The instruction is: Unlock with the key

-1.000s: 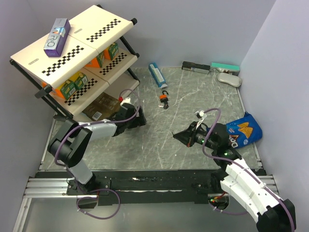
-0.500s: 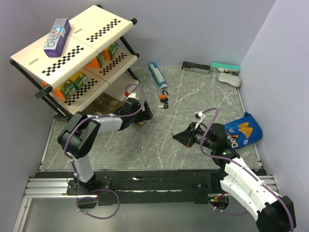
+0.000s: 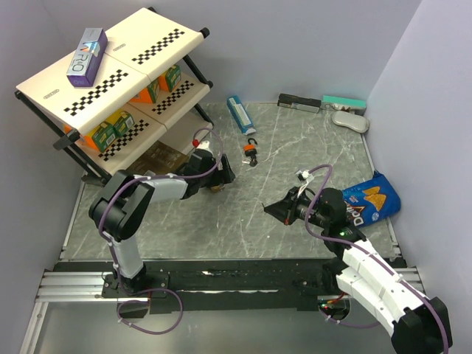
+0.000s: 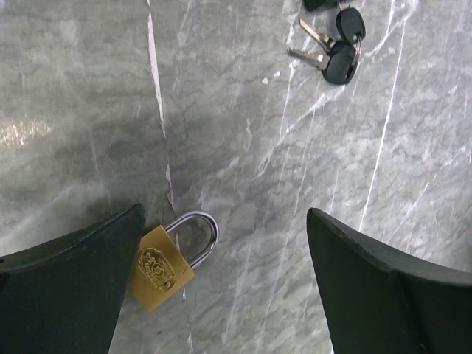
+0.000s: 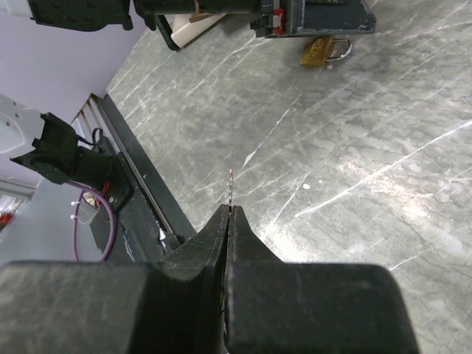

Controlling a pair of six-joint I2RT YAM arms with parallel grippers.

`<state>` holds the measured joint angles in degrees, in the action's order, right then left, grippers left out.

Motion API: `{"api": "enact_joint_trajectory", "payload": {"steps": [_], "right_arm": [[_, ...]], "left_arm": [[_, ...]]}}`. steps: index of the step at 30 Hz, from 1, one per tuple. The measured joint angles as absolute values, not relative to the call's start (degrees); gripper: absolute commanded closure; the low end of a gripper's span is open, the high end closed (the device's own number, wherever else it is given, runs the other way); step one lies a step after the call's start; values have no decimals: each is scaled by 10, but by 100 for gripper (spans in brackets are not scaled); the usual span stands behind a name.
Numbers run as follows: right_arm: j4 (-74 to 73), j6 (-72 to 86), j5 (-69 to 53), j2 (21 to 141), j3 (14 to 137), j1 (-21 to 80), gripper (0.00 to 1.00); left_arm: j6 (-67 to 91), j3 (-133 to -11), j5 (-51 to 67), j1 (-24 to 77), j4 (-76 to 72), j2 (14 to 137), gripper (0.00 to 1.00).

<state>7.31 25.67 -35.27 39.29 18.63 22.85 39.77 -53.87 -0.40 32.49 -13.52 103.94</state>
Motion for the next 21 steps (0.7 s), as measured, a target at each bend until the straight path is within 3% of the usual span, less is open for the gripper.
{"api": "enact_joint_trajectory", "payload": {"steps": [21], "right_arm": [[73,262,-351,388,184,229,100]], "left_arm": [[401,-507,-34,376,-86,995,2]]}}
